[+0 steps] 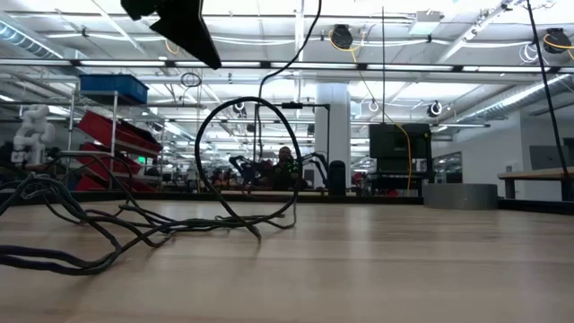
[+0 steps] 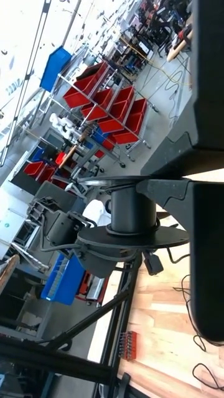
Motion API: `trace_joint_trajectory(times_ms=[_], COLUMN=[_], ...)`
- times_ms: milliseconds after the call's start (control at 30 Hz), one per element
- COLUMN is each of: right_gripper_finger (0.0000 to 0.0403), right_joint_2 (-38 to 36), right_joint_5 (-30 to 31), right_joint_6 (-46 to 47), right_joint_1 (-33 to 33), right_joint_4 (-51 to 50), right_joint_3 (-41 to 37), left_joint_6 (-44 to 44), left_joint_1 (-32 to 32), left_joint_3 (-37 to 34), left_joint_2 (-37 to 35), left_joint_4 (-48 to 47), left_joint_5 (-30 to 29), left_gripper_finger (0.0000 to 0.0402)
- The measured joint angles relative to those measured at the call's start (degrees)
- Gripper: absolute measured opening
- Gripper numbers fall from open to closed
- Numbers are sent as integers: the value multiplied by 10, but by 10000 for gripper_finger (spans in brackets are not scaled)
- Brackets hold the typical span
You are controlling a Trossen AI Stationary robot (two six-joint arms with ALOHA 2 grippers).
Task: Coil cords
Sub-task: Uncoil the black wire from the spool
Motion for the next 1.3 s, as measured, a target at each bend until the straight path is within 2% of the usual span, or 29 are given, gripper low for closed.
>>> trace_joint_trajectory(times_ms=[200,433,700,767,967,1300], right_gripper_finger=[0,0,0,0,0,0], right_joint_2=[0,0,0,0,0,0], right_joint_5=[0,-16,-32,-32,-32,-47], right_joint_6=[0,0,0,0,9,10], right_joint_1=[0,0,0,0,0,-1], right_joint_4=[-4,-19,-18,-18,-18,-18], right_joint_3=[0,0,0,0,0,0], left_joint_6=[60,182,285,298,305,329], left_joint_1=[-16,-40,-67,-70,-71,-71], left_joint_3=[0,1,1,1,1,1], left_joint_2=[0,0,0,0,0,3], left_joint_4=[69,214,354,380,455,507], left_joint_5=[1,44,47,60,160,193], left_gripper_finger=[139,139,139,139,139,139])
